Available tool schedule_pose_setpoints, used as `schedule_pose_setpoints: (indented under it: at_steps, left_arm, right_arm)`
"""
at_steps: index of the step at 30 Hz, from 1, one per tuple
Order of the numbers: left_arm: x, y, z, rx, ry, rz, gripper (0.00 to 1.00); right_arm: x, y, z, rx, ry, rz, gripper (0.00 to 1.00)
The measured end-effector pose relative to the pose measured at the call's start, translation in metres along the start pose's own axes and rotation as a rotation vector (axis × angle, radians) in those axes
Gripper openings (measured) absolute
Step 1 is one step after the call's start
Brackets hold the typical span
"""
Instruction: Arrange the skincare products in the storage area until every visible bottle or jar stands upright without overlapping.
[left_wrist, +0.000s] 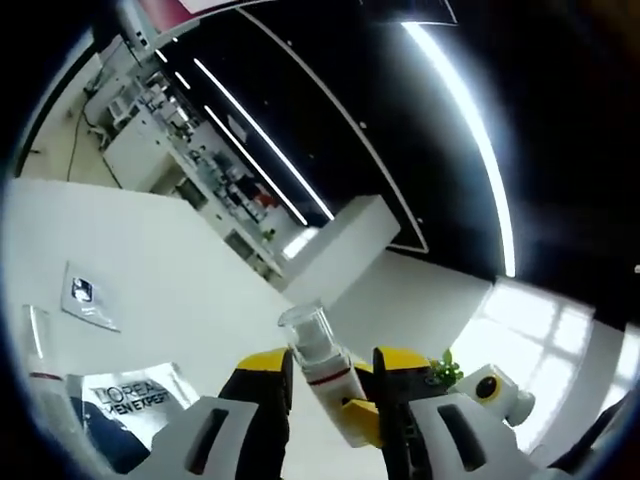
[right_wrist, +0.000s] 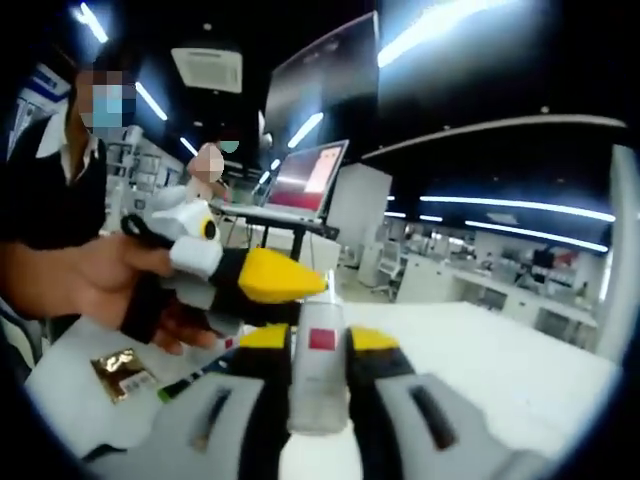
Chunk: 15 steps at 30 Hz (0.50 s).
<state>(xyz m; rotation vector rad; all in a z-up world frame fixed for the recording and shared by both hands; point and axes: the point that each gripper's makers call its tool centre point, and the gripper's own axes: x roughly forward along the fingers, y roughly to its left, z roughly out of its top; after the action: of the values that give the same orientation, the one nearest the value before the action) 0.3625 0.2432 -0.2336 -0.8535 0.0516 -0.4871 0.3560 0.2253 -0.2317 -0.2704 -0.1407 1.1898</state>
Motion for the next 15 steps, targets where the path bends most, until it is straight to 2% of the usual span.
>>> schedule_pose_setpoints:
  at_steps: [6,15]
  left_arm:
    - [-0.0002,-0.0005,-0.0010,0.008,0.001,0.000,0.24]
    - [-0.0004,-0.0064,-0.0017,0.019,-0.001,-0.013,0.23]
  right_arm:
    - [-0.0034,0.0015,0.0033,-0.017,-0.017,0.005,0.19]
    - [-0.0079,0.0031,0.0070,-0.032,-0.027,0.009,0.20]
